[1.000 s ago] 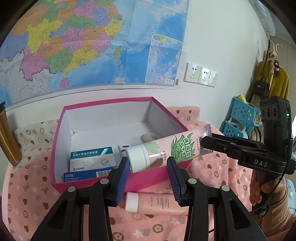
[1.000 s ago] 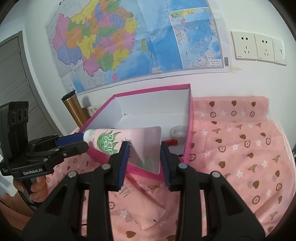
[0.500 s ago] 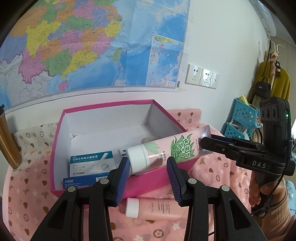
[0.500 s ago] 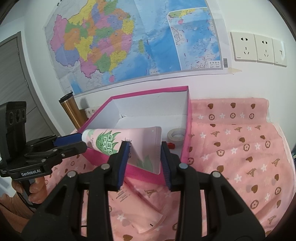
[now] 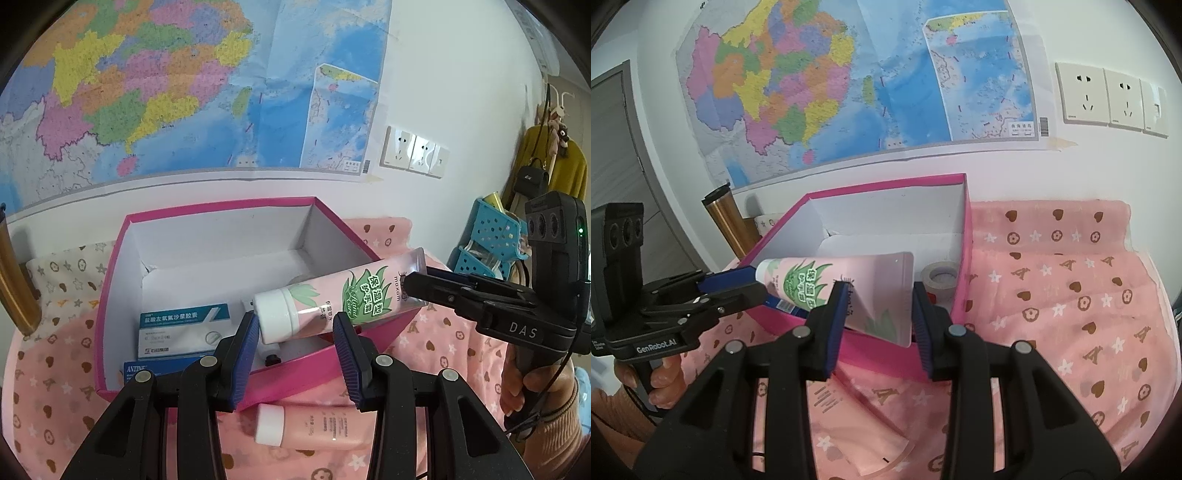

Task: Organize rigid objects
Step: 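Lift the white-and-green tube and carry it over the magenta box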

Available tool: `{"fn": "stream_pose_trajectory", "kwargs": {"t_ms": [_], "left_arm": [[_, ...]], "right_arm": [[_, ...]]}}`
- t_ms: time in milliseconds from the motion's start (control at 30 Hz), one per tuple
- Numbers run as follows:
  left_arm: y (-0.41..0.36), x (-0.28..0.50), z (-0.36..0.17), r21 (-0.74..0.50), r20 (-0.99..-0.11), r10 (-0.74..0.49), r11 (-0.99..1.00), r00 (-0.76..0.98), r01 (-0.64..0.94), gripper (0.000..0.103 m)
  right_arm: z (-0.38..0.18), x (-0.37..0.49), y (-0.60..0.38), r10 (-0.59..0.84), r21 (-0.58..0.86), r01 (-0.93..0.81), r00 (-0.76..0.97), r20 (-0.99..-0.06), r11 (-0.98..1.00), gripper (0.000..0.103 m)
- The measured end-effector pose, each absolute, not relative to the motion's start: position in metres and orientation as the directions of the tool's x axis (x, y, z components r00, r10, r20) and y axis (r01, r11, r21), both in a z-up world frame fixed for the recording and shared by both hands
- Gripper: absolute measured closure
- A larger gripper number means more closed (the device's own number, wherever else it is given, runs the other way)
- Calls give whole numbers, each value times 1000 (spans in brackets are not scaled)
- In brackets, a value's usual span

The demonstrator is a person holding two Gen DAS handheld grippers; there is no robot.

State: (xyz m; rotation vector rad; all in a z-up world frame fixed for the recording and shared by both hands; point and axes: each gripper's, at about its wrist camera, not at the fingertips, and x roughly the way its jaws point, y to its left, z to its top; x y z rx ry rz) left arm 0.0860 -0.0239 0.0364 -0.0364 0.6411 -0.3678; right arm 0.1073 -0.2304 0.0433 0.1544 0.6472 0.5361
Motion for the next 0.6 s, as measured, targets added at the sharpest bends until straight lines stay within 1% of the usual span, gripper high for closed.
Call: {"fn": "stream_pose_trajectory", "kwargs": {"t_ms": [600], "left_arm": [[-26,102,27,-158,-607,-334,940,721,302,61]], "right_arm": [[32,121,-228,507,299,-411,655,-561,861,66]]}}
